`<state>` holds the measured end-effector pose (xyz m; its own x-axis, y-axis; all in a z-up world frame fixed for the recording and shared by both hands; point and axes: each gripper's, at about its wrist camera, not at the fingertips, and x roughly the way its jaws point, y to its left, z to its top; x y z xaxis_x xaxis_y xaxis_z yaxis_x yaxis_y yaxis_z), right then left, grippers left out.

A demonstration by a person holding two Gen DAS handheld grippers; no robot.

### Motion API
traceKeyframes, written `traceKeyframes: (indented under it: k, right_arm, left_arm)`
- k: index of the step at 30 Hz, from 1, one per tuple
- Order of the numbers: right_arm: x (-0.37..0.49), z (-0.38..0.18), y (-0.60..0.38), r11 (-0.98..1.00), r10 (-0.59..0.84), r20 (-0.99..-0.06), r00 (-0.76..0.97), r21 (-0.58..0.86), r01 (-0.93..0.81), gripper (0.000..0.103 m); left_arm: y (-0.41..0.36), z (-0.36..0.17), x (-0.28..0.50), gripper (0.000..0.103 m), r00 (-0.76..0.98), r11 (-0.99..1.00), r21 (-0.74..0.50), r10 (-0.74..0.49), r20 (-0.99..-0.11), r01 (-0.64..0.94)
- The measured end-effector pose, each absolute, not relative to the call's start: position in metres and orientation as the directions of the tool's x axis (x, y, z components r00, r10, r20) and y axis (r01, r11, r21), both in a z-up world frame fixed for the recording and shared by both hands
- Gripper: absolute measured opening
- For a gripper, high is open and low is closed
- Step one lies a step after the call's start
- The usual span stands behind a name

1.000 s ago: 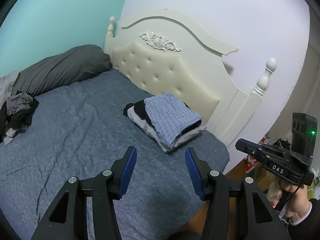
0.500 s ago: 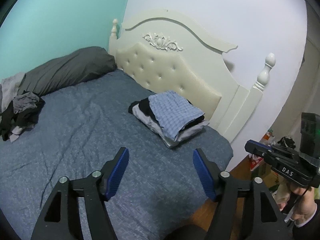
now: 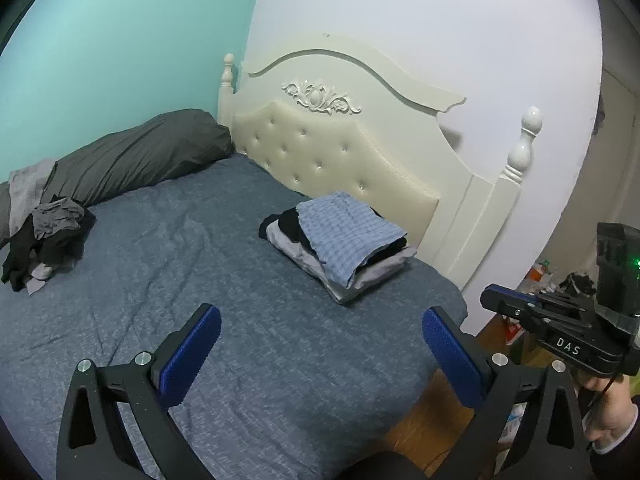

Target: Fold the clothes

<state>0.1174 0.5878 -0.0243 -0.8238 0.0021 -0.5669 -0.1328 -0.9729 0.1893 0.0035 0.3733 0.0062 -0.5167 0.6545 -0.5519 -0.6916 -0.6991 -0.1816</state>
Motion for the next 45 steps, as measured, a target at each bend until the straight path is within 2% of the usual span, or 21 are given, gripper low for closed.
traceKeyframes:
  k: [19,25,30,34,45]
  right_arm:
    - [0.127,-0.018,0.578,-0.977,0.021,-0.558,-0.829,0.166,-0.136,0.008]
    - [0.131,-0.017,0.576,-0.976,0.028,-0.554,-0.832,0.166,-0.144,0.023]
    - [0.134,-0.016,0.573,-0.976,0.047,-0.551,-0.833,0.154,-0.157,0.03]
    - [0.138,-0.016,0.573,-0.974,0.06,-0.549,-0.834,0.152,-0.17,0.046]
    - [0.146,-0.014,0.573,-0.971,0.088,-0.545,-0.833,0.14,-0.195,0.052]
  left_arm:
    - [0.368,0.011,0.016,0.103,-0.565,-0.727,-0.147,0.629,-0.534,-0.671]
    - [0.363,0.013,0.018,0.103,-0.577,-0.736,-0.151,0.625,-0.526,-0.66]
    - [0.361,0.013,0.019,0.103,-0.575,-0.735,-0.15,0.625,-0.528,-0.661]
    - [0.36,0.013,0.022,0.103,-0.584,-0.737,-0.138,0.622,-0.522,-0.661]
    - [0.36,0.016,0.028,0.103,-0.593,-0.74,-0.105,0.607,-0.53,-0.664]
